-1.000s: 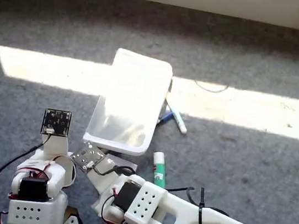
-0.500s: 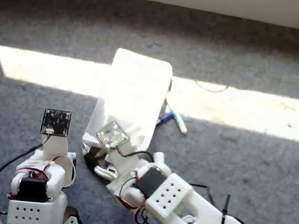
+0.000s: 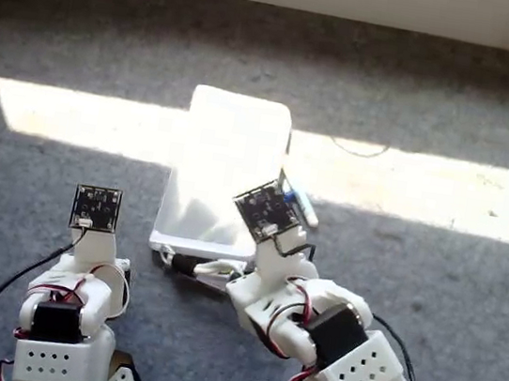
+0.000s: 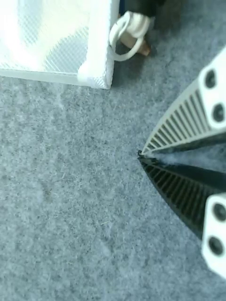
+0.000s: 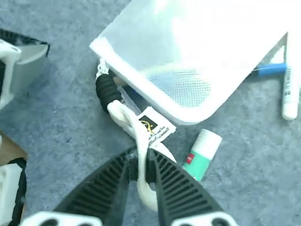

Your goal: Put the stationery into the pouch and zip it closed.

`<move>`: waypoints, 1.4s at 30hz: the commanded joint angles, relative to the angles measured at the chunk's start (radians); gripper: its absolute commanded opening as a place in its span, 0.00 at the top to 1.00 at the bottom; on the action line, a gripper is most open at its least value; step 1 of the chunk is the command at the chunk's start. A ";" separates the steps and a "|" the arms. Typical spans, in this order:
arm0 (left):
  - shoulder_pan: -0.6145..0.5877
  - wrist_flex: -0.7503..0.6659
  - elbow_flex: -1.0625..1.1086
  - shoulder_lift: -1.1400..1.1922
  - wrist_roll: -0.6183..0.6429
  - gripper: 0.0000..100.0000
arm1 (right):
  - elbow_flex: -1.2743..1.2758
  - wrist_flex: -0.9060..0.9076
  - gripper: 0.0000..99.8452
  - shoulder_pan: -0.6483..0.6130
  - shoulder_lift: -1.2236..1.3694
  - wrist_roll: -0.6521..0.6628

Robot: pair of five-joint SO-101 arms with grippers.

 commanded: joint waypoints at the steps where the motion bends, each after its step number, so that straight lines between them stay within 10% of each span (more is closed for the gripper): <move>1: -0.013 0.003 0.021 -0.007 0.006 0.99 | -0.061 0.002 1.00 0.128 -0.021 0.012; 16: -0.013 0.003 0.021 -0.007 0.006 0.99 | -0.120 0.019 0.99 0.381 -0.025 0.212; 32: -0.013 0.003 0.021 -0.007 0.006 0.99 | -0.214 0.223 0.84 0.372 -0.019 0.348; 42: -0.013 0.003 0.021 -0.007 0.006 0.99 | -0.357 0.266 0.84 0.142 -0.016 0.348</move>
